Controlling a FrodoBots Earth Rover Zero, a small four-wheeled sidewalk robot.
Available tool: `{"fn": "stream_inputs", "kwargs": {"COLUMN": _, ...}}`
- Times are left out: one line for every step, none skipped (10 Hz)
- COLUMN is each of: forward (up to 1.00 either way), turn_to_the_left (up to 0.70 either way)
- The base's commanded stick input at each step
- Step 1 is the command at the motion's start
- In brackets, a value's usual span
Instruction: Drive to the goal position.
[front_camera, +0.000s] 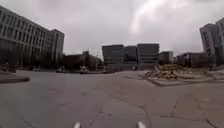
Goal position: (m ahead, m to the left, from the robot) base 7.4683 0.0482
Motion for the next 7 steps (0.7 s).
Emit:
{"fn": "stream_inputs", "kwargs": {"forward": 0.70, "turn_to_the_left": 0.00}}
{"fn": "stream_inputs", "kwargs": {"forward": 0.70, "turn_to_the_left": 0.00}}
{"fn": "stream_inputs", "kwargs": {"forward": 0.70, "turn_to_the_left": 0.00}}
{"fn": "stream_inputs", "kwargs": {"forward": 0.70, "turn_to_the_left": 0.00}}
{"fn": "stream_inputs", "kwargs": {"forward": 0.70, "turn_to_the_left": 0.00}}
{"fn": "stream_inputs", "kwargs": {"forward": 0.70, "turn_to_the_left": 0.00}}
{"fn": "stream_inputs", "kwargs": {"forward": 0.70, "turn_to_the_left": 0.00}}
